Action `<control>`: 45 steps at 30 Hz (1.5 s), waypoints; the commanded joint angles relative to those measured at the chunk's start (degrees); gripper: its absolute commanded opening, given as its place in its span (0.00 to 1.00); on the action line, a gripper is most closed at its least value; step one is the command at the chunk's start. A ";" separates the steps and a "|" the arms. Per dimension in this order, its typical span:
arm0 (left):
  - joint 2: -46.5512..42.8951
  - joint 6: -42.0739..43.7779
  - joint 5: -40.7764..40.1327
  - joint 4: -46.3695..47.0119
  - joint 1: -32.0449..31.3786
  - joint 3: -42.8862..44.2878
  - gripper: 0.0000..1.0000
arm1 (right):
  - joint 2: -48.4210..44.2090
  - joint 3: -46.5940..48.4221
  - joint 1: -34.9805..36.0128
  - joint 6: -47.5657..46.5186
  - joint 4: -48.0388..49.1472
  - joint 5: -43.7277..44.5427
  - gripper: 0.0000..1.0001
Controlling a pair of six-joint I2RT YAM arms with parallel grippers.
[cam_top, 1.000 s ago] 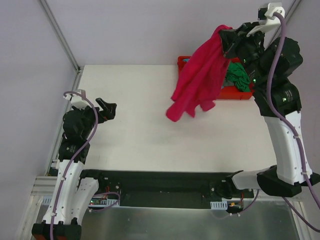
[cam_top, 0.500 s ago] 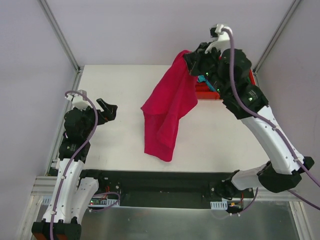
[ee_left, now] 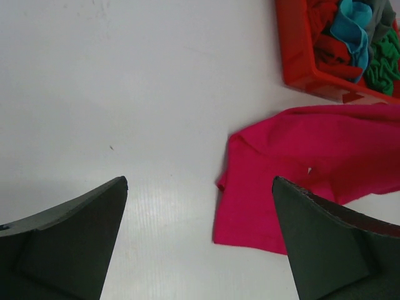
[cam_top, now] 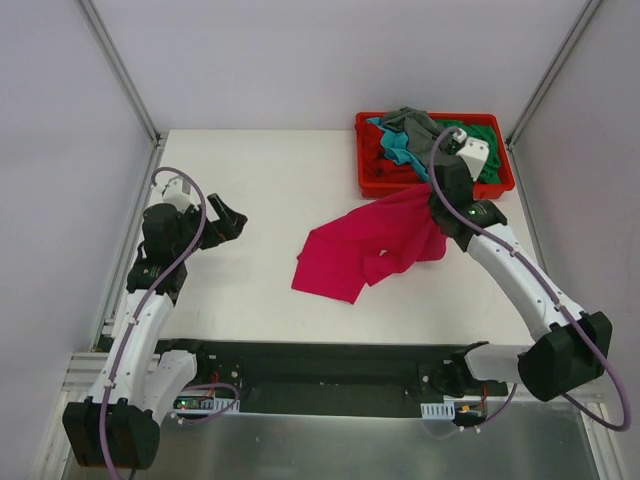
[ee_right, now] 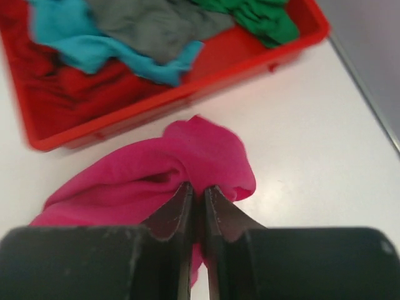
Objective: Fold and stack the t-shirts
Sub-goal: Move the tshirt to the center of the board, then flatten out the tshirt
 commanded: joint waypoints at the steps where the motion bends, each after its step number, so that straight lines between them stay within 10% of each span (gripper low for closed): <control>1: 4.50 -1.48 12.77 0.68 0.00 1.67 0.99 | 0.04 -2.11 -7.61 5.13 0.51 1.54 0.15; 4: 8.19 -2.89 15.60 0.94 -1.13 -0.26 0.99 | 3.99 -1.32 -10.78 2.59 -0.19 -0.05 0.30; 7: 11.27 -3.16 14.81 0.94 -3.94 -1.84 0.99 | 5.67 0.35 -11.32 0.30 -2.74 -0.58 0.93; 8: 12.50 -3.25 14.11 1.03 -5.43 -2.11 0.99 | 5.50 0.35 -11.23 -0.14 -3.26 -1.19 0.96; 26: 45.90 -7.90 9.01 1.29 -23.37 8.34 0.66 | -16.92 -28.47 -6.83 1.17 8.07 -34.41 0.96; 39: 51.62 -9.66 -9.61 -9.77 -32.24 15.38 0.50 | -18.06 -30.58 -6.57 0.91 6.66 -33.19 0.96; 45: 52.59 -10.28 -12.26 -12.15 -34.01 16.61 0.28 | -18.15 -30.85 -6.57 0.47 6.84 -33.71 0.96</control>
